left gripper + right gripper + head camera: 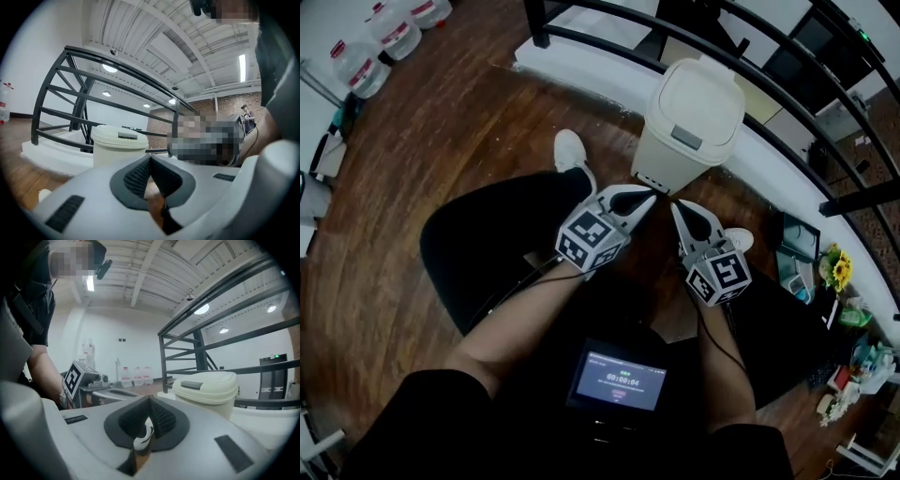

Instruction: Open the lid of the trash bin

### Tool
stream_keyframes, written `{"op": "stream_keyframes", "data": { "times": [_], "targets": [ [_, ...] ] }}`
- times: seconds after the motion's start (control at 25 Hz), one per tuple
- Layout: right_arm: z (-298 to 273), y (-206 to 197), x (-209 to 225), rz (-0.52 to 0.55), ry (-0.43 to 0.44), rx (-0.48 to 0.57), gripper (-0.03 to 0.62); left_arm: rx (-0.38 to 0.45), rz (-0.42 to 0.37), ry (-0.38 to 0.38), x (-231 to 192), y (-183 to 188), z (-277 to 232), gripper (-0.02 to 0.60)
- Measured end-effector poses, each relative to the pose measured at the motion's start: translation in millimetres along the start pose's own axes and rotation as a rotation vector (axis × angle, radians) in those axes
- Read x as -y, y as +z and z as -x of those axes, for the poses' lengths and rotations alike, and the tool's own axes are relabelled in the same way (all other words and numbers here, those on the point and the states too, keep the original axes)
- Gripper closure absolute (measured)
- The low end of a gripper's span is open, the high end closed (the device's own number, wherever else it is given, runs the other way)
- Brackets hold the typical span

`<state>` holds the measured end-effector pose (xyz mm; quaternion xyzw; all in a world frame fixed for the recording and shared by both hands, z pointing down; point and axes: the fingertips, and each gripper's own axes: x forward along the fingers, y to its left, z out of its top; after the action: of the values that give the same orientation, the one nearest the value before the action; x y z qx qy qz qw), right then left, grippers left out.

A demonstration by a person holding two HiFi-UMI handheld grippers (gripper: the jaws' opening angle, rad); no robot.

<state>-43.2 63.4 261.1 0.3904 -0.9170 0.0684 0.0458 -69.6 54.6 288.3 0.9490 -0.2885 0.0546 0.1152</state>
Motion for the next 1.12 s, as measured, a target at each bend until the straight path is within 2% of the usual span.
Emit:
{"op": "stream_keyframes", "data": {
  "times": [0.28,0.56,0.92,1.12],
  "targets": [
    [-40,-28,52,-0.019,0.107,-0.068,0.576,-0.072,-0.009,0.102,-44,-39,-60,0.551],
    [-66,-74,90,-0.06,0.149,-0.132,0.576,-0.203,0.01,0.142,-82,-100,-106,0.551],
    [-97,-131,129,-0.155,0.145,-0.183,0.576,-0.283,0.055,0.166,-122,-157,-154,0.551],
    [-102,-162,144,-0.2,0.112,-0.199,0.576,-0.312,0.061,0.137,-131,-182,-180,0.551]
  ]
}}
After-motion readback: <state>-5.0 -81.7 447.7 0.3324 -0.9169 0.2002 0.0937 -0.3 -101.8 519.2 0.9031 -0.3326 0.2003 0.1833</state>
